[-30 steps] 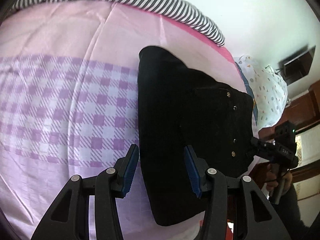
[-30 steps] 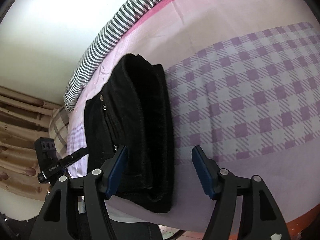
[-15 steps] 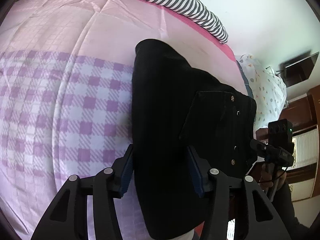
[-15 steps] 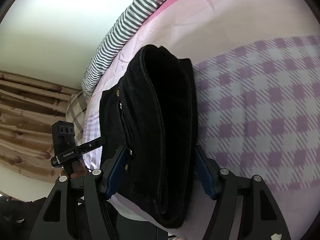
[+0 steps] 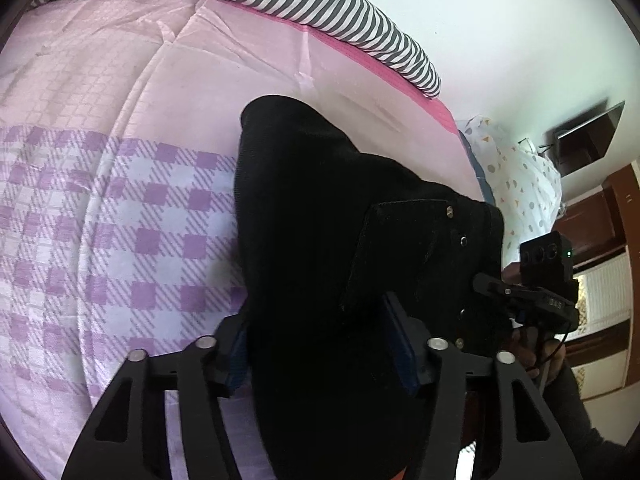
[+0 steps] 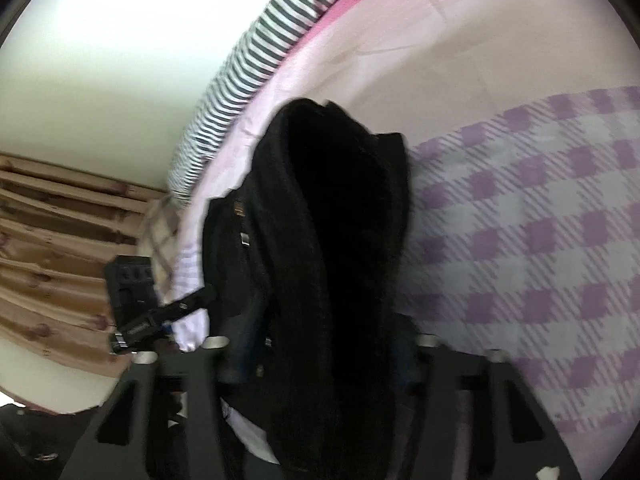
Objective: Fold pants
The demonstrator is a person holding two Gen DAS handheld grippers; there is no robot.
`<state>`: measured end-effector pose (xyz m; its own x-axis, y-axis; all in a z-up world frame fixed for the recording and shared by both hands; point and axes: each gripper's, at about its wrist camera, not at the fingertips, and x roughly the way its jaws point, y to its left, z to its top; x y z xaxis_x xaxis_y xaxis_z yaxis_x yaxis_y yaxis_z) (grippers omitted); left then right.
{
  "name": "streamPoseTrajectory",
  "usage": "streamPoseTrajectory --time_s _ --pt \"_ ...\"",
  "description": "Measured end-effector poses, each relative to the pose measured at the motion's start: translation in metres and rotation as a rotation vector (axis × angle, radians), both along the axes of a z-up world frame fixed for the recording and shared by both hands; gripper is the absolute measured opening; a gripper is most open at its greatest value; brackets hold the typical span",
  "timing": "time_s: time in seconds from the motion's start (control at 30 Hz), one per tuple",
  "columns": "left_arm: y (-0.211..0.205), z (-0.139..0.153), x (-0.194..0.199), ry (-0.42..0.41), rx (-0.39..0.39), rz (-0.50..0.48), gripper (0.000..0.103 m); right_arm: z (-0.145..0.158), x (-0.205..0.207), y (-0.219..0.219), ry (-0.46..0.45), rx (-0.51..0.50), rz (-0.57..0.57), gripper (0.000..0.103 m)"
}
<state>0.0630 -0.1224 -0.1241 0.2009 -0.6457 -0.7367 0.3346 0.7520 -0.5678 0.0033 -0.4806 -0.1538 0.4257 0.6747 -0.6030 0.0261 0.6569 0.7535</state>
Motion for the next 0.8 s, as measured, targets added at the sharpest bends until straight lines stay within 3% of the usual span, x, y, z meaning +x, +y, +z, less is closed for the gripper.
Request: streamPoseTrajectory --time_s 0.07,0.43,0.8 --pt "0.003 -0.001 -0.002 -0.007 -0.002 0.002 0.044 -0.004 -0.004 -0.004 0.013 0.040 -0.033 0.037" --pt "0.001 0.015 -0.005 -0.030 0.010 0.015 0.018 0.030 -0.024 0.021 -0.023 -0.082 -0.157 0.026" --pt "0.002 0.039 -0.017 -0.119 0.086 0.014 0.015 0.065 -0.028 0.050 -0.053 -0.122 -0.192 0.023"
